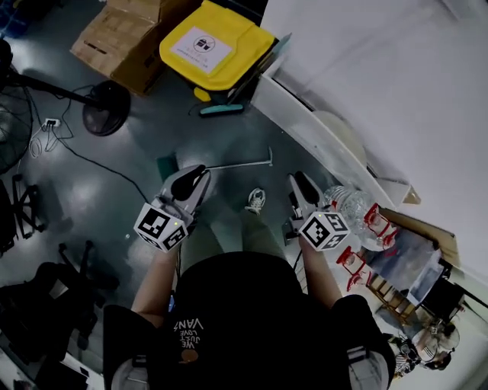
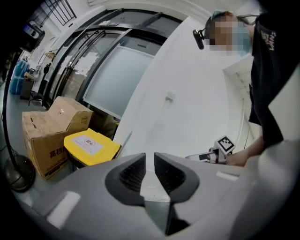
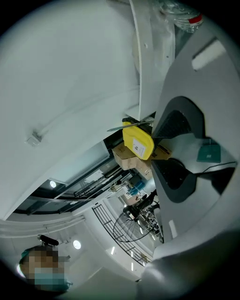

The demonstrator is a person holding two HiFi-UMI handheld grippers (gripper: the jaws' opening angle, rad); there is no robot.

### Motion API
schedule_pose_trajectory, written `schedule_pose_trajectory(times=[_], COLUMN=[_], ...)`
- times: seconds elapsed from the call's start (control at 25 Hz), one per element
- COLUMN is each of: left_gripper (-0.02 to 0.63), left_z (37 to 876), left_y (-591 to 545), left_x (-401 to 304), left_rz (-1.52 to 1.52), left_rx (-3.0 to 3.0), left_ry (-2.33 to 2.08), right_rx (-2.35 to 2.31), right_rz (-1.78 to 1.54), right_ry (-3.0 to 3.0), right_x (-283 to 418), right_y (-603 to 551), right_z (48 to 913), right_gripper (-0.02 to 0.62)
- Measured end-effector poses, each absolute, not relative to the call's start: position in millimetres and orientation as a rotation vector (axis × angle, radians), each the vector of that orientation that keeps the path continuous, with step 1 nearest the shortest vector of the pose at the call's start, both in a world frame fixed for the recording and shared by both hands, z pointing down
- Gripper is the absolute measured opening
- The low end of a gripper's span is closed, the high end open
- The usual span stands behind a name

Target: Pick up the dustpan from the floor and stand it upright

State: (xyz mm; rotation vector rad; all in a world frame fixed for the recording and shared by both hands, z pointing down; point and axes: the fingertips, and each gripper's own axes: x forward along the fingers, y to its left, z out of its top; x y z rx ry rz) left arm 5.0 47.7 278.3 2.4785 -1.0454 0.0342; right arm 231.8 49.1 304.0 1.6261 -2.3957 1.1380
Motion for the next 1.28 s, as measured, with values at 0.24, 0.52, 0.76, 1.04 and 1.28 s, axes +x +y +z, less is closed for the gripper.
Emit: schedule_pose_trajectory(times=[0.24, 0.52, 0.76, 1.04, 1.28], left_gripper=[0.078, 0.118, 0.155, 0.167, 0.169], left_z=[330, 385, 437, 508, 559], left_y=[46, 33, 36, 38, 39], left_x=[17, 18, 19, 26, 28], left_rz=[0.114, 0.162, 0.176, 0.180, 0.194], left_rx=[2.420, 2.391, 2.350, 2.326, 2.312], left_ry=[-1.006, -0.981, -0.978, -0.944, -0.925], right_rx=[1.646, 1.711, 1.738, 1.733, 1.706], right_rz=[1.186, 1.188, 1.234, 1.237, 1.185], right_ry=[-2.343, -2.263, -2.162, -2.079, -2.000], right_x=[239, 241, 239, 247, 256], right_y=[19, -3, 3, -1, -5], right_z=[352, 420, 490, 573, 643], right_gripper=[0.117, 0.117, 0.117, 0.117, 0.115])
